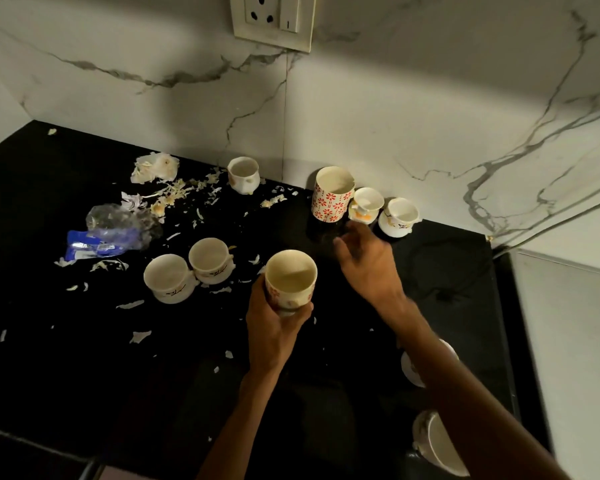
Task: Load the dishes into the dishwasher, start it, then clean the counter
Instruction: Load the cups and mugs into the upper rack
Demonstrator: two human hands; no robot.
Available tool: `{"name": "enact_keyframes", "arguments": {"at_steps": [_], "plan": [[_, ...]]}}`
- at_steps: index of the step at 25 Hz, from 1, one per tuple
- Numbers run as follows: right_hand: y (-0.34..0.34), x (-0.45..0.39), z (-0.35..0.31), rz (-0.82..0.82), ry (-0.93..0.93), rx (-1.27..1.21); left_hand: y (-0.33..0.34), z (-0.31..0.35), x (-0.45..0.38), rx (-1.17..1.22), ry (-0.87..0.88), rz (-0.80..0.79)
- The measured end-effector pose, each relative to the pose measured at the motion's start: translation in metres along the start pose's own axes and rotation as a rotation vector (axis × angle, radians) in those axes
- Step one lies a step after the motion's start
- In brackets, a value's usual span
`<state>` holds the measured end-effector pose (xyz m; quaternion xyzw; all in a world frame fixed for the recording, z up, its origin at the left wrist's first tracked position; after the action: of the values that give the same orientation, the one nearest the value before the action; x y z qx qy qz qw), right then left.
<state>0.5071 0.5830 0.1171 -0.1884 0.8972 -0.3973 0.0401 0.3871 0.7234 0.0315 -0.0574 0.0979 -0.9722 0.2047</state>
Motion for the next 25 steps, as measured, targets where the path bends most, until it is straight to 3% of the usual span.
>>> {"name": "enact_keyframes", "arguments": {"at_steps": [8,17,25], "plan": [[0.013,-0.122,0.014,-0.127,0.120,0.523,-0.019,0.005,0.047,0.171,-0.058,-0.058],[0.026,-0.108,0.022,-0.154,0.137,0.389,-0.021,0.011,0.056,0.194,-0.096,-0.089],[0.047,0.000,0.034,-0.142,0.120,0.035,-0.032,0.008,0.085,0.171,-0.107,-0.088]]}}
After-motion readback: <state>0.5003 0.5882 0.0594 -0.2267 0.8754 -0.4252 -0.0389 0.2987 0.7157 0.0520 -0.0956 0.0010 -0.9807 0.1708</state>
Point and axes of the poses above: each hand's wrist, its own x-axis away from the middle knuckle, its own y-axis out of the palm, z = x × y, the point moved 5 cm from there along -x, towards the middle knuckle, and after that the axes turned 11 degrees about -z, right-handed, at the moved point
